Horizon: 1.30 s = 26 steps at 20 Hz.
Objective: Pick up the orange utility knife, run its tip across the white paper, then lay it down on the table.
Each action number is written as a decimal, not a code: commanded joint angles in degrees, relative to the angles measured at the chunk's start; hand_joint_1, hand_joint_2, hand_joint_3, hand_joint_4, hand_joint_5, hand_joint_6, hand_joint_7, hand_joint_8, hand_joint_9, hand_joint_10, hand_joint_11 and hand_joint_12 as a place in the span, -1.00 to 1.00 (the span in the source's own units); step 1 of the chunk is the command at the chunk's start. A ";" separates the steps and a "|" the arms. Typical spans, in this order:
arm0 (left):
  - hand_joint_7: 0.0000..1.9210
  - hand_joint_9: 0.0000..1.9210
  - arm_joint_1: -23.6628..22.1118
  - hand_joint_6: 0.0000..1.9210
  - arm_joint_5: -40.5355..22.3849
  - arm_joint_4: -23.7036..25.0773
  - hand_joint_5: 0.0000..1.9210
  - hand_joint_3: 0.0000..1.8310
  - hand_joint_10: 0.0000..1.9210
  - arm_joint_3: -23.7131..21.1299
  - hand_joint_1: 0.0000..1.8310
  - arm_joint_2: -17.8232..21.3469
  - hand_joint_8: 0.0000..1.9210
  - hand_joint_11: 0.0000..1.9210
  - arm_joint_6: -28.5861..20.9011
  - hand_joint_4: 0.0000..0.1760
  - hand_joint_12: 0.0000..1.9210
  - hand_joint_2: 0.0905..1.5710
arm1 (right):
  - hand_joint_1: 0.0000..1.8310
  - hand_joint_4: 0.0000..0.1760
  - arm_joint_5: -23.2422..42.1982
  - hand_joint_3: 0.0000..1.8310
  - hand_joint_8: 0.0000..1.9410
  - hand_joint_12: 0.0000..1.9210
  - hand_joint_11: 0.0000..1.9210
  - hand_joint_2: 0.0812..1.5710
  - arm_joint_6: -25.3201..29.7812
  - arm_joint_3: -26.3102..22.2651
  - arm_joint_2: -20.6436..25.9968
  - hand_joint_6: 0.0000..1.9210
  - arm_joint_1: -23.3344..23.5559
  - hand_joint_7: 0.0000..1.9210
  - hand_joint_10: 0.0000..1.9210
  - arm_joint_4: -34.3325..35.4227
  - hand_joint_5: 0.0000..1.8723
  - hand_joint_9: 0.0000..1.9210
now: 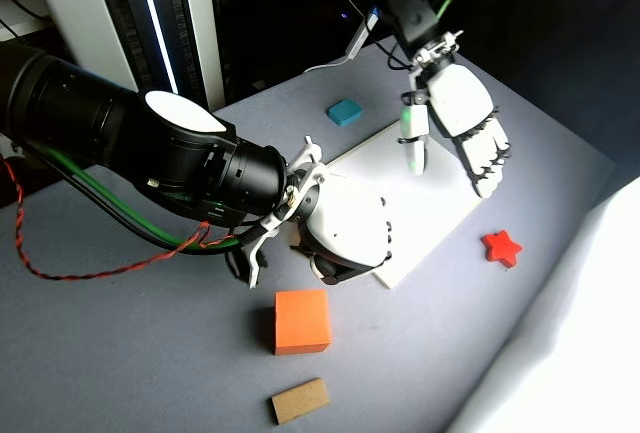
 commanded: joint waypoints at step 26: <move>-0.86 -0.80 4.10 -1.00 -0.18 -2.71 -0.88 -1.00 -0.99 6.25 -0.84 5.05 -1.00 -1.00 2.27 -0.83 -0.34 0.65 | 0.68 1.00 -32.39 -0.30 1.00 1.00 0.99 0.28 -7.11 9.33 -12.96 1.00 -9.53 0.79 1.00 -23.39 0.57 0.94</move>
